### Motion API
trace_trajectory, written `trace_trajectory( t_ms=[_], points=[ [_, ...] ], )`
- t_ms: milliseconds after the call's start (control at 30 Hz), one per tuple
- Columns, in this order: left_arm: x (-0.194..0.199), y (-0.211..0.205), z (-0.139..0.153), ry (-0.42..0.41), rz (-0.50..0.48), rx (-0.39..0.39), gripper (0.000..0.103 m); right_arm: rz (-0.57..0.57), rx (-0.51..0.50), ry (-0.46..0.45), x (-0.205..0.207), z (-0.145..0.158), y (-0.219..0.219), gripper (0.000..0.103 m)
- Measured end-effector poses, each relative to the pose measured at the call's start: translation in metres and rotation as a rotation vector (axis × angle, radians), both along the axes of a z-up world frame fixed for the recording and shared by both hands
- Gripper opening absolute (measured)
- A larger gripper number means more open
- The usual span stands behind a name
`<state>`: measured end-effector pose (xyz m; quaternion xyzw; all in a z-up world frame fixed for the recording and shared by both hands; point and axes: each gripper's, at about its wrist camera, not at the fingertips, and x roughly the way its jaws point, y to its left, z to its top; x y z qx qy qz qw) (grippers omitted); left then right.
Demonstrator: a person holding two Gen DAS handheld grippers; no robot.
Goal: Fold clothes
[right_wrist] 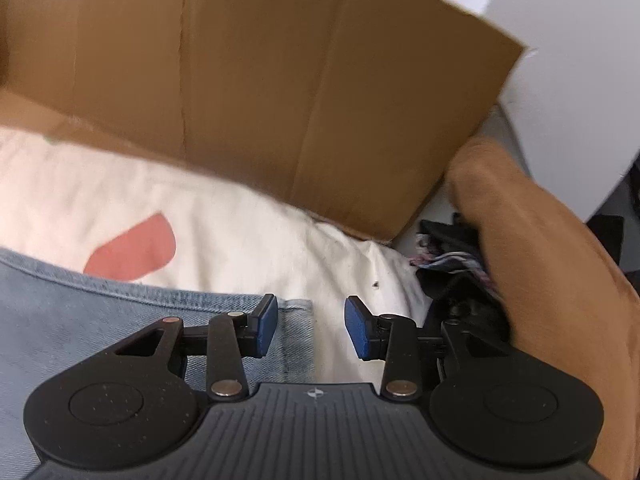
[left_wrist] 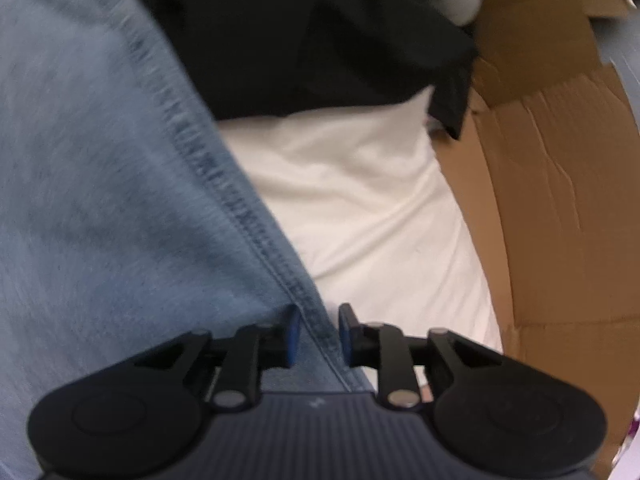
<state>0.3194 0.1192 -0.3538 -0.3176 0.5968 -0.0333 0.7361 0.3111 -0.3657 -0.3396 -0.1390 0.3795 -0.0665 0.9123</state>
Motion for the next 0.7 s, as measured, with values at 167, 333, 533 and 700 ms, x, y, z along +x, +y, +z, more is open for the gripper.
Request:
trace_trajectory(
  t_ms=[167,333,533,700],
  points=[
    [-0.003,-0.003,0.014,-0.019,-0.047,0.031,0.034,-0.004,0.095,-0.055,-0.031,0.015,-0.001,0.044],
    [-0.005,-0.006,0.022,-0.035,-0.112,0.064,0.036,0.028,0.197,-0.046,-0.063,0.011,0.008,0.044],
    [-0.012,-0.002,0.016,0.000,-0.132,0.083,0.036,0.052,0.302,0.034,-0.083,-0.003,0.018,0.043],
    [-0.018,0.009,0.011,0.052,-0.116,0.079,0.036,0.141,0.317,0.117,-0.092,-0.018,0.022,0.043]
  ],
)
